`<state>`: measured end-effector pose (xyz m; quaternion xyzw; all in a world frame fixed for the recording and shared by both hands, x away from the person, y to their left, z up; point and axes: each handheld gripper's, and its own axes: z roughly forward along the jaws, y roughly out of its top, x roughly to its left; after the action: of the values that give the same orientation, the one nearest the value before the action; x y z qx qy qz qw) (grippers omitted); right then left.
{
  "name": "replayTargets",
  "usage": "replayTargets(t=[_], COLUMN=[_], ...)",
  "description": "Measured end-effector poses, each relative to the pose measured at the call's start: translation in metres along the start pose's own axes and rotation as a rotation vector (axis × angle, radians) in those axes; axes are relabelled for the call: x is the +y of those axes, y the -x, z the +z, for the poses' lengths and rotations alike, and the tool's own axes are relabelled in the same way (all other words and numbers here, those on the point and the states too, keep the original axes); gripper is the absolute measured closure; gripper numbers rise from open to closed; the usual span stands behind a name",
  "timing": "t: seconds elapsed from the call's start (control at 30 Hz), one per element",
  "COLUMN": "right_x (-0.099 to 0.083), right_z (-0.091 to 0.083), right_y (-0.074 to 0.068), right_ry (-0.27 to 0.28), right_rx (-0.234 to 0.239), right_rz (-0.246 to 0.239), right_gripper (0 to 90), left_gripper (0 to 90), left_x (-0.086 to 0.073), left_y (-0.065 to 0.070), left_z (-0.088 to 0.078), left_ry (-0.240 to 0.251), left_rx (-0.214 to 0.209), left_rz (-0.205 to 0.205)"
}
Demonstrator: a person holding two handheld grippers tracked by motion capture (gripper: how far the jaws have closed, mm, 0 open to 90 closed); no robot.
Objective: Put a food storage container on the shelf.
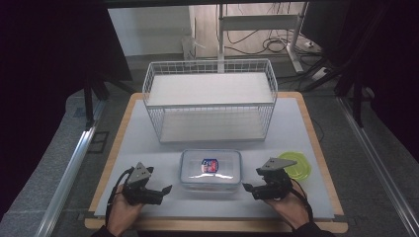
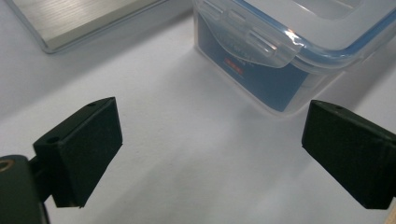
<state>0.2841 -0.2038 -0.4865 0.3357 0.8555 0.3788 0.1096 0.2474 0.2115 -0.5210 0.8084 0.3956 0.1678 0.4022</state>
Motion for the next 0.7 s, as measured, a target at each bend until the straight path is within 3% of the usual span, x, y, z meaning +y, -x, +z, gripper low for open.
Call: replayTargets(t=[0.17, 0.4, 0.6, 0.7], right_x=[0.005, 0.013, 0.022, 0.025], right_z=[-0.002, -0.001, 0.007, 0.015], right_y=[0.0, -0.001, 0.005, 0.008], right_ry=[0.008, 0.021, 0.041, 0.017], right_rx=[0.004, 0.015, 0.081, 0.109], right_rz=[0.028, 0.035, 0.089, 0.113], right_gripper=[26.3, 29.3, 27.2, 24.0], left_gripper=[5.3, 5.3, 8.5, 7.6], left_x=[0.014, 0.035, 0.048, 0.053], left_y=[0.001, -0.008, -0.007, -0.009], left_z=[0.0, 0.004, 0.021, 0.033], left_ry=[-0.022, 0.018, -0.003, -0.026], left_rx=[-0.006, -0.151, -0.213, -0.248], left_rz=[0.003, -0.094, -0.089, -0.1])
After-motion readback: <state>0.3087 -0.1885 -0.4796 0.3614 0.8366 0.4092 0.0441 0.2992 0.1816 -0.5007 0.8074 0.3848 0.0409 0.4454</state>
